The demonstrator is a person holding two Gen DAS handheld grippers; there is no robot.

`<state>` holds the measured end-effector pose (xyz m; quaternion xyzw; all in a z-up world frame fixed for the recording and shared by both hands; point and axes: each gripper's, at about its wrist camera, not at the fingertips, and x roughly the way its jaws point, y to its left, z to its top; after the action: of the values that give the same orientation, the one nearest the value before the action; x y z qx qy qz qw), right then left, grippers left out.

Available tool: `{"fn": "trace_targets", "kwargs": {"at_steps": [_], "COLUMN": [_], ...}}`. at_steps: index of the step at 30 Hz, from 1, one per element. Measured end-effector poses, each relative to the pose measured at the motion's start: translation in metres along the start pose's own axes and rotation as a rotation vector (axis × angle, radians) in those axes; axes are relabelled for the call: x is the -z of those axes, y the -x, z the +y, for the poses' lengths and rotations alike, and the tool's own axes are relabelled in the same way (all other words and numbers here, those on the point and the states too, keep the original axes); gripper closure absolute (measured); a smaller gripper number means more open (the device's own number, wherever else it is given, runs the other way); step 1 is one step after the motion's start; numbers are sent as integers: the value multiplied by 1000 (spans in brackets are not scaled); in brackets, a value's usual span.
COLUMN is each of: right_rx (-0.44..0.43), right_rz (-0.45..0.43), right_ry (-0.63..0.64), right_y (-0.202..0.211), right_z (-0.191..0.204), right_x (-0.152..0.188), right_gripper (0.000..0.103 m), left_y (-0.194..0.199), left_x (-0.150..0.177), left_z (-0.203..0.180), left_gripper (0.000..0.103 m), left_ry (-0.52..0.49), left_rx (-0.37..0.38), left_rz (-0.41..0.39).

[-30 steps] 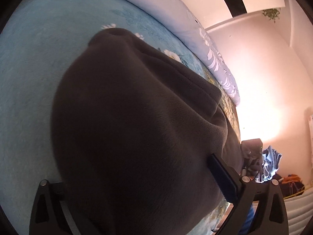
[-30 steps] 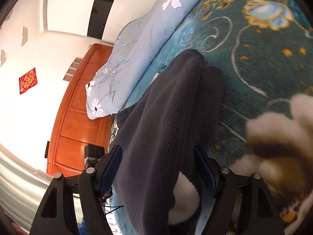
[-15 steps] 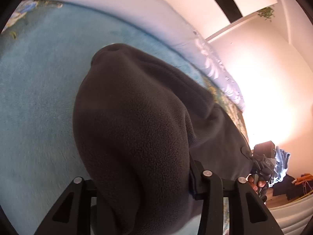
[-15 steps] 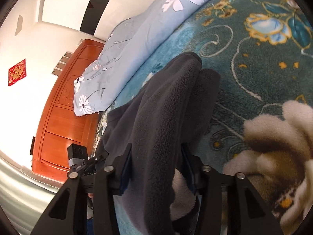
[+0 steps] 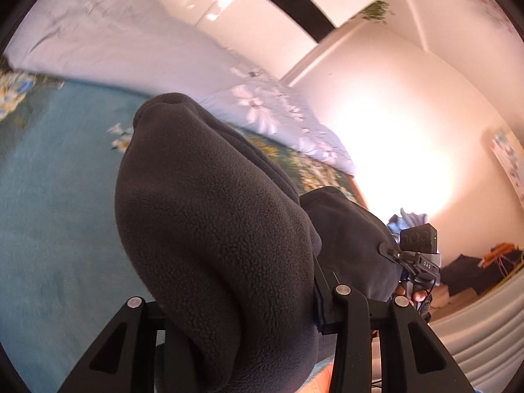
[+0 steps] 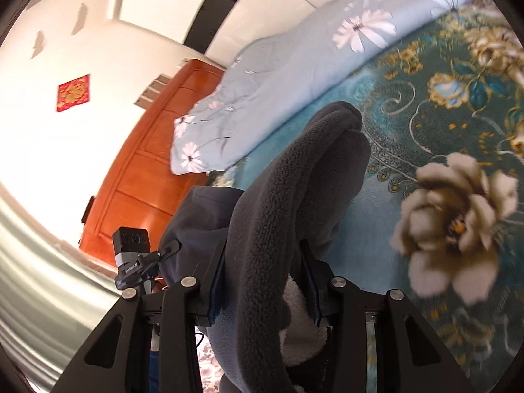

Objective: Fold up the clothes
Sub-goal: 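Lift the folded jacket with both grippers and carry it to the clothes stack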

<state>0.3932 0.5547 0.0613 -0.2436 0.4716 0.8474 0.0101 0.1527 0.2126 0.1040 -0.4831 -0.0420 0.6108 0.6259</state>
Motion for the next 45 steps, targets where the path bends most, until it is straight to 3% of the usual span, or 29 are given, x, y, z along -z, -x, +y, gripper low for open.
{"fn": "trace_targets", "kwargs": {"at_steps": [3, 9, 13, 18, 21, 26, 28, 33, 36, 38, 45], "right_rx": [-12, -12, 27, 137, 214, 338, 351, 360, 318, 260, 254], "right_rz": [-40, -147, -240, -350, -424, -554, -607, -677, -691, -711, -738], "right_ry": [39, 82, 128, 123, 95, 76, 42, -128, -251, -288, -304], "right_y": [35, 123, 200, 304, 368, 460, 485, 520, 519, 516, 519], "right_z": [23, 57, 78, 76, 59, 22, 0, -91, -148, -172, -188], "right_x": [6, -4, -22, -48, -59, -65, -60, -28, -3, 9, 17], "right_gripper": [61, 61, 61, 61, 61, 61, 61, 61, 61, 61, 51], "left_y": [12, 16, -9, -71, -131, -208, -211, -306, -328, -331, -332], "left_x": [5, -29, -57, -82, -90, -70, -67, -31, -11, -2, -11], "left_z": [-50, -143, -226, -318, -372, -436, -420, -377, -348, -339, -366], "left_gripper": [61, 61, 61, 61, 61, 61, 61, 61, 59, 58, 45], "left_ry": [-52, -154, -251, -319, -342, -379, -363, -245, -175, -182, -154], "left_rx": [21, 60, 114, 213, 272, 384, 405, 384, 394, 381, 382], "left_rz": [-26, -48, -68, -39, -1, 46, 82, 231, 291, 301, 315]}}
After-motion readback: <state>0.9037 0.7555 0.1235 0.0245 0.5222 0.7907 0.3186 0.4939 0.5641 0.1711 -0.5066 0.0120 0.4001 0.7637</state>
